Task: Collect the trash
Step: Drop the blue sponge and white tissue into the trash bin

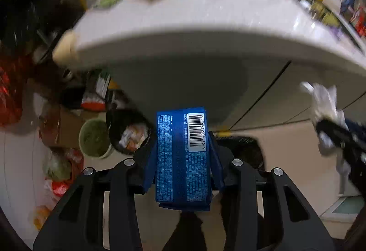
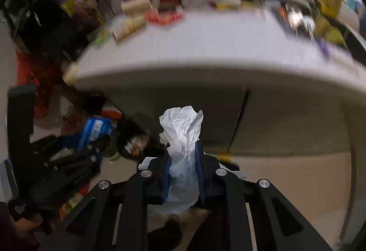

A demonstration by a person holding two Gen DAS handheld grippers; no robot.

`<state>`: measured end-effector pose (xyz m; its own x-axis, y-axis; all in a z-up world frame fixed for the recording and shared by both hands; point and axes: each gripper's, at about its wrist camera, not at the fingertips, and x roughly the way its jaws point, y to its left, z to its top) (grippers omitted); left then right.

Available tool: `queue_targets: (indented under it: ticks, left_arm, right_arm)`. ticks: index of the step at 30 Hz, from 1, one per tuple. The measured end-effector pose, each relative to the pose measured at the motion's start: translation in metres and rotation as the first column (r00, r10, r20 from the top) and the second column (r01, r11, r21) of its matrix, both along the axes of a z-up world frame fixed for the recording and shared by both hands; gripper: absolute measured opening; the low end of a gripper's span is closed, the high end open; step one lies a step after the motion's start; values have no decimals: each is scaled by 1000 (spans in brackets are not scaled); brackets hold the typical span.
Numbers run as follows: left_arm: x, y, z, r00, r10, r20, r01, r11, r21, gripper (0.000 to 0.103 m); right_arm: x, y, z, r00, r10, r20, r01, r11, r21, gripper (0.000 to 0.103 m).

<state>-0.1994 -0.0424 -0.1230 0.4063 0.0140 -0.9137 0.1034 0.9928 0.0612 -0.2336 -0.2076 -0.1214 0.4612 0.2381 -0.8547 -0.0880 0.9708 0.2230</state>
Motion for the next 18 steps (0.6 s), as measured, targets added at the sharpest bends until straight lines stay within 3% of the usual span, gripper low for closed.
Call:
queue_targets:
  ticks: [9,13,14,15,17,18]
  left_arm:
    - [1,7,-125,994,-25,-103,28,999,29,40]
    - [-6,7,-162,990,-32,-135,37,999,36,43]
    - [-7,8,-166,990,-33,-140,39,999,35,51]
    - [-8,9,-170,989,-32,-143,39,998,41,64]
    - [-10,9,-174,992,-24,-125,33,997,69,72]
    - [-10,10,-174,992,-26,-121,35,996,76,76]
  right_arm:
    - [-10,26,-134,981,-117,-154,114,993,-31,21]
    - [-5,30,-170,972,-142,-186,136,990,-49,25]
    - [-4,31,-177,970,-150,-189,141,988,-59,26]
    - [-7,32,-185,969,-154,-194,144,987,-64,35]
    - [-7,31,-194,966,-165,-197,154,986,-72,53]
    - [-5,31,-197,967,-165,-195,152,985,-79,55]
